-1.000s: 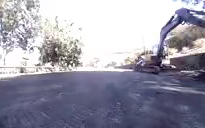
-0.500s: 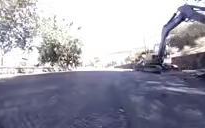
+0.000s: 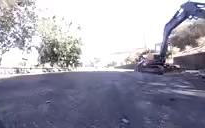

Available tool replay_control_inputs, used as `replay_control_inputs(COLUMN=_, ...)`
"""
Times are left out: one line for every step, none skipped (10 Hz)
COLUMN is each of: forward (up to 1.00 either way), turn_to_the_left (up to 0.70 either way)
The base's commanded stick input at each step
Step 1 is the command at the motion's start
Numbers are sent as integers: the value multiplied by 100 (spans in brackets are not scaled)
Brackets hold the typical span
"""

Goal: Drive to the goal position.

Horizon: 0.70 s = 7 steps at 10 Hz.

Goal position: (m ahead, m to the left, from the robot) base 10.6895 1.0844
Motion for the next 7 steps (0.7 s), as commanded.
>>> replay_control_inputs(forward=50, turn_to_the_left=0)
replay_control_inputs(forward=50, turn_to_the_left=0)
replay_control_inputs(forward=50, turn_to_the_left=0)
replay_control_inputs(forward=50, turn_to_the_left=0)
replay_control_inputs(forward=50, turn_to_the_left=0)
replay_control_inputs(forward=50, turn_to_the_left=0)
replay_control_inputs(forward=50, turn_to_the_left=0)
